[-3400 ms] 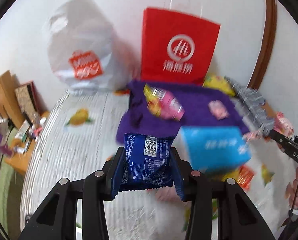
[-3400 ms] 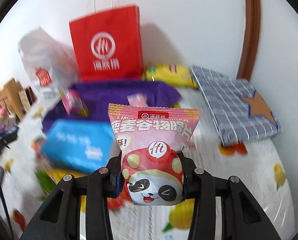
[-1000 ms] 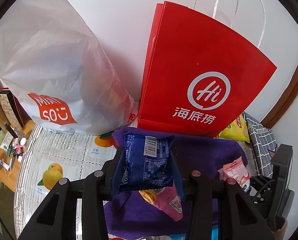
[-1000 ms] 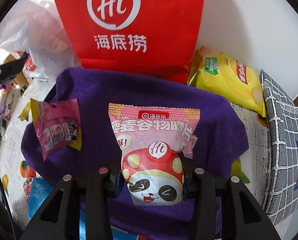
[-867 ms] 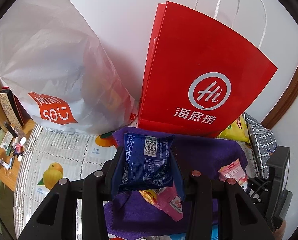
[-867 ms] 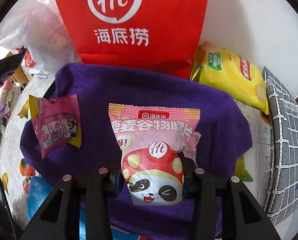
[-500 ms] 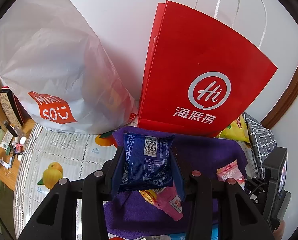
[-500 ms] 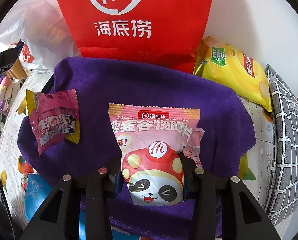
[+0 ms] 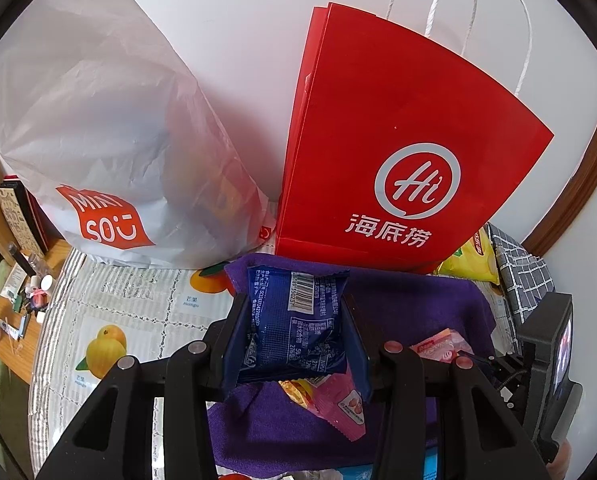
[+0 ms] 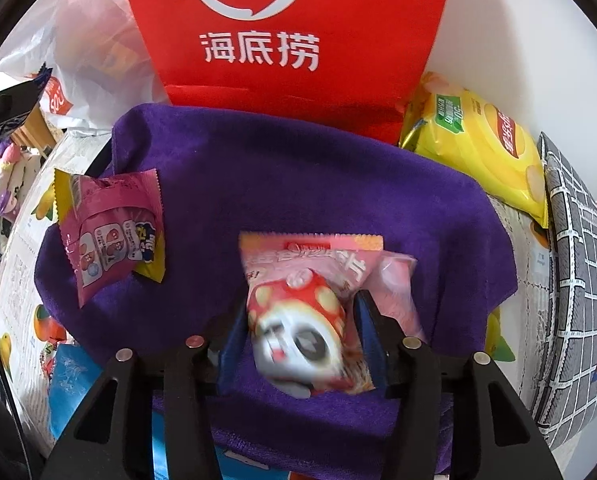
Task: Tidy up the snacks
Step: 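Lower the panda bag onto the towel and open the right tool while the left tool holds the blue packet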
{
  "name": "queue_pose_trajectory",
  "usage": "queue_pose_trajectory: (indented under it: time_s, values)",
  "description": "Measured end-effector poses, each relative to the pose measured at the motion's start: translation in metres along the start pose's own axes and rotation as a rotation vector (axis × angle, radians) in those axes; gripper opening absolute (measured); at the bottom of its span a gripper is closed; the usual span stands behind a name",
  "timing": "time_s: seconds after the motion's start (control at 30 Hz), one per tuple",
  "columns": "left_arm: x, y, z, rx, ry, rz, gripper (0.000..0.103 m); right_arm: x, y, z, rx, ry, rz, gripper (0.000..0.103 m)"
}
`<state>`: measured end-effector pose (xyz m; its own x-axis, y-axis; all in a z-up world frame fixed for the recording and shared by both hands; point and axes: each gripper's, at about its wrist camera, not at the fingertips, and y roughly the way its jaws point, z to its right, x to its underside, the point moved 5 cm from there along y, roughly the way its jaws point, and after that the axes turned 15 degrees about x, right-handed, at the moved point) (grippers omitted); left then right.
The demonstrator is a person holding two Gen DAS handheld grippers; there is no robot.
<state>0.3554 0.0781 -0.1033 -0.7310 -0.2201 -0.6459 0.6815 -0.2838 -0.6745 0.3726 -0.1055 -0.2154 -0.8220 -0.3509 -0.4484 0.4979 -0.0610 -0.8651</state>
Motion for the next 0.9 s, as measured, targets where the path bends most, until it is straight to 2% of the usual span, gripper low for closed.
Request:
queue_pose_trajectory:
  time_s: [0.2,0.3,0.9]
  values:
    - [0.000,-0.001,0.000,0.001,0.002,0.000,0.042,-0.004,-0.021,0.003,-0.009,0.027,0.052,0.056]
    - [0.000,-0.001,0.001,0.000,0.006,-0.001,0.042,-0.007,-0.034,0.006,-0.014,0.042,0.097,0.064]
    - [0.001,0.001,0.006,0.000,0.033,-0.009,0.042,-0.011,-0.059,0.026,0.007,0.094,0.167,0.064]
